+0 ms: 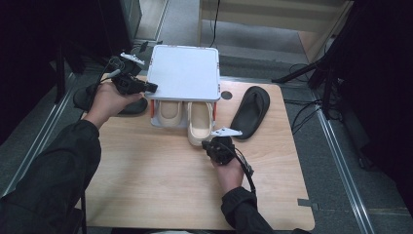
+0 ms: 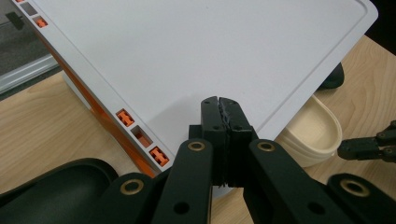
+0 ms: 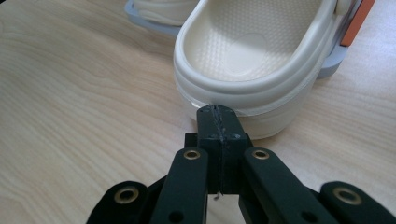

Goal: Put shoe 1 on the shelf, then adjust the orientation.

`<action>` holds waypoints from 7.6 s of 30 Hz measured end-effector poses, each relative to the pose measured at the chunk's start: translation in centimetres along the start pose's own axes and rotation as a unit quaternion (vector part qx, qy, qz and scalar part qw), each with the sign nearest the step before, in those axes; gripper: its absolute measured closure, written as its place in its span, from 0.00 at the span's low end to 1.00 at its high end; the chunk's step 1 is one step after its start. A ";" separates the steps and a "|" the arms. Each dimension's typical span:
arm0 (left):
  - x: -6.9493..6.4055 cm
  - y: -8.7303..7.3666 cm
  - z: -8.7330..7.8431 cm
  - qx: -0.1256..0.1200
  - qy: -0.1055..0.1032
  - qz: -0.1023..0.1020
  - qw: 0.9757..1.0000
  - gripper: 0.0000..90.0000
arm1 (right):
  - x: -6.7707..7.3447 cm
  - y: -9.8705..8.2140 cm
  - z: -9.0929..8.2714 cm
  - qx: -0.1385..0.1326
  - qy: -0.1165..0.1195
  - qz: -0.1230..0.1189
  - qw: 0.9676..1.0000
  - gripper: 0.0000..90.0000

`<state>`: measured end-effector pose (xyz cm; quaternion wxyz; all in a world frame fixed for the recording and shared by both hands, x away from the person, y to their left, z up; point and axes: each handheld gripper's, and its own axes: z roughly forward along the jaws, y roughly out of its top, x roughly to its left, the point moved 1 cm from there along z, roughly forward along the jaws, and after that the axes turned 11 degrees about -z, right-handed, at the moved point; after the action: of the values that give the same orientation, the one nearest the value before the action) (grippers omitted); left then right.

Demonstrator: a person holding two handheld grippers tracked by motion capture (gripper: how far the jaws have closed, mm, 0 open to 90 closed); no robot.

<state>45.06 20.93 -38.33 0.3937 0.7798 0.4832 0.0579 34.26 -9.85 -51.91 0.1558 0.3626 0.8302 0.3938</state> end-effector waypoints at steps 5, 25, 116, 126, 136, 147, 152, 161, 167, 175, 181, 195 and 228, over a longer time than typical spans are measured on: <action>0.0 0.0 0.0 -0.001 0.001 0.001 1.000 1.00 | -0.7 1.0 0.9 0.003 0.000 0.006 1.000 1.00; 0.0 0.0 0.0 -0.002 0.001 0.000 1.000 1.00 | -1.9 4.3 4.7 0.007 -0.009 0.021 1.000 1.00; 3.9 -10.3 -3.4 -0.023 0.045 -0.098 0.994 0.76 | -3.6 -1.7 -5.8 -0.033 0.082 -0.008 0.996 0.59; 5.4 -11.2 -2.6 -0.039 0.058 -0.110 0.992 0.97 | -4.0 -1.6 -5.9 -0.043 0.085 0.004 0.995 0.59; 7.5 -11.4 -1.2 -0.056 0.076 -0.131 0.987 1.00 | -3.9 -1.6 -5.3 -0.037 0.085 0.007 0.996 0.60; 9.5 -10.5 0.9 -0.048 0.081 -0.151 0.984 1.00 | -3.4 -2.3 -5.4 -0.025 0.081 0.001 0.996 0.60; 10.1 -10.3 1.7 -0.036 0.086 -0.154 0.984 1.00 | -3.4 -2.7 -5.8 -0.026 0.076 0.007 0.997 0.60; 11.5 -10.0 2.8 -0.060 0.094 -0.169 0.979 1.00 | -3.5 -3.3 -6.1 -0.023 0.070 0.013 0.997 0.60; 12.5 -10.3 3.4 -0.056 0.102 -0.180 0.977 1.00 | -3.3 -3.5 -6.0 -0.018 0.069 0.014 0.997 0.60; 12.5 -9.9 4.8 -0.033 0.116 -0.171 0.978 1.00 | -3.2 -3.8 -6.0 -0.013 0.070 0.012 0.997 0.60; 12.9 -9.9 5.4 -0.028 0.123 -0.176 0.976 1.00 | -3.3 -4.0 -6.2 -0.011 0.066 0.017 0.998 0.60; 13.0 -10.9 4.5 -0.028 0.111 -0.188 0.975 1.00 | -3.4 -4.1 -6.2 -0.009 0.064 0.017 0.998 0.60; 10.9 -14.1 2.0 0.000 0.098 -0.186 0.978 1.00 | -3.3 -2.6 -4.4 -0.009 0.091 0.007 0.996 0.59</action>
<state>41.81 31.68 -52.29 0.3483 0.6670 0.6558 0.0601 32.90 -15.72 -51.22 0.0801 0.3299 0.8349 0.4333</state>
